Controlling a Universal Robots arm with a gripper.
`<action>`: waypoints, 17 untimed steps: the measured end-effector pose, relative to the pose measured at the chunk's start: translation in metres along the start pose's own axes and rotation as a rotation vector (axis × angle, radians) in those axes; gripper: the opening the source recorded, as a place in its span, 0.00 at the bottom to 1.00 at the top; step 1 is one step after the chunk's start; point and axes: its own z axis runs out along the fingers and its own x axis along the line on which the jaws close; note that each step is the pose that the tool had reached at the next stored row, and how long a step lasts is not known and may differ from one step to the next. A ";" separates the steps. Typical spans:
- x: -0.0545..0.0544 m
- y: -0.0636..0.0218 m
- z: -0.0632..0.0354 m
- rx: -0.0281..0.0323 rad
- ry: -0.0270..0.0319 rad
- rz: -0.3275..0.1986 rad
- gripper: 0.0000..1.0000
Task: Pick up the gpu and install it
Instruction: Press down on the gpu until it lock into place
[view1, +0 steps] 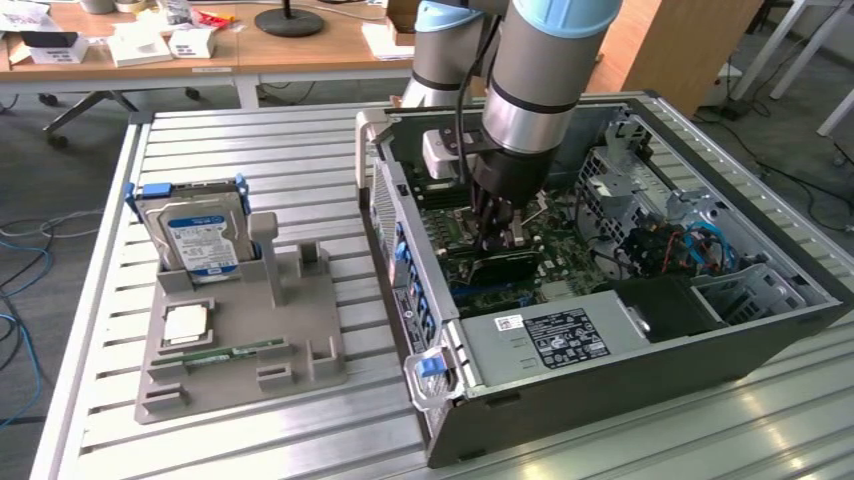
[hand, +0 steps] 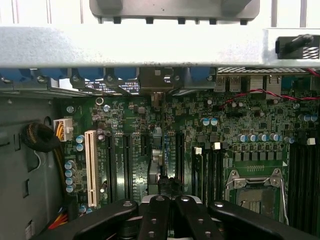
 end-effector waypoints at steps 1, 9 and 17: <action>0.000 0.0001 0.0001 0.0001 -0.0001 0.000 0.11; -0.001 0.0002 0.0002 0.0001 -0.0002 0.000 0.11; -0.001 0.0003 0.0002 0.0001 0.0000 0.000 0.11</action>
